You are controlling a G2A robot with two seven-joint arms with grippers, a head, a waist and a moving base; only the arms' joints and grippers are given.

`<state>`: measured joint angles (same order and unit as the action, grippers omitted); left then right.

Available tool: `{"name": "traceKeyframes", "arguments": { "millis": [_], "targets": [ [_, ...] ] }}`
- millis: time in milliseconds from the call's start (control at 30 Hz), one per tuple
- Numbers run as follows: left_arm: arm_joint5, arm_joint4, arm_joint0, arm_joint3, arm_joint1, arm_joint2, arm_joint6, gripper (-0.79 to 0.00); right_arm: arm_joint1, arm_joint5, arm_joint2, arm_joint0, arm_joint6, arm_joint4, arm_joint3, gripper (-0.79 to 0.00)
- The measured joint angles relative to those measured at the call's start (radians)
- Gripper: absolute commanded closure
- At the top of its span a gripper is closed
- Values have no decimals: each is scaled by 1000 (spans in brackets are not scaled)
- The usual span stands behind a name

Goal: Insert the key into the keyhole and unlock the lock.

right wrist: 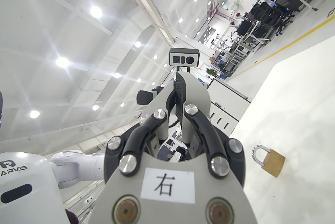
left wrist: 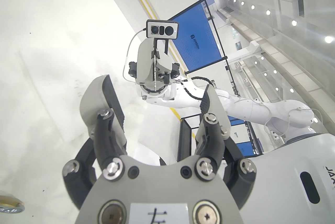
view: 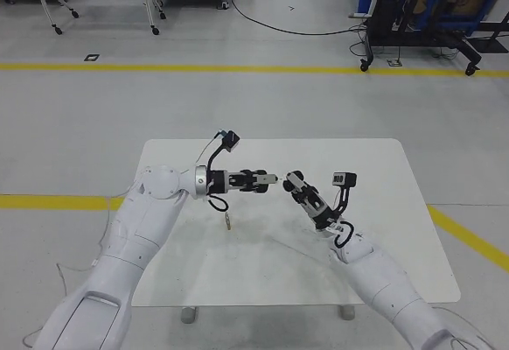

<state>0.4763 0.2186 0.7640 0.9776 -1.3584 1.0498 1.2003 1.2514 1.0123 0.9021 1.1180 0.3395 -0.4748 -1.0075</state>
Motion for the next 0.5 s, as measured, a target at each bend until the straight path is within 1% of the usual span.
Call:
{"name": "traceKeyframes", "arguments": {
  "millis": [33,67,200,333,400,433,500],
  "targets": [
    [3,1,-2,-4,0,-3,1,-397,3,0,6,1,17,-8,5,0],
    [4,2,-4,-7,0,-5,2,-379,6,0,12,2,32,-16,10,0],
    [1,-4,-12,-17,-1,-21,8,-345,23,0,39,3,93,-43,31,0],
    [-7,-6,-17,-22,-4,-40,5,-332,38,0,64,4,140,-57,45,0],
    [-7,-7,-21,-25,-5,-49,4,-305,46,0,76,4,163,-61,53,0],
    [-6,-7,-22,-27,-6,-52,3,-271,50,0,81,4,172,-62,56,0],
    [-4,-8,-26,-32,-6,-56,1,-166,58,0,91,2,190,-63,66,0]
  ]
}}
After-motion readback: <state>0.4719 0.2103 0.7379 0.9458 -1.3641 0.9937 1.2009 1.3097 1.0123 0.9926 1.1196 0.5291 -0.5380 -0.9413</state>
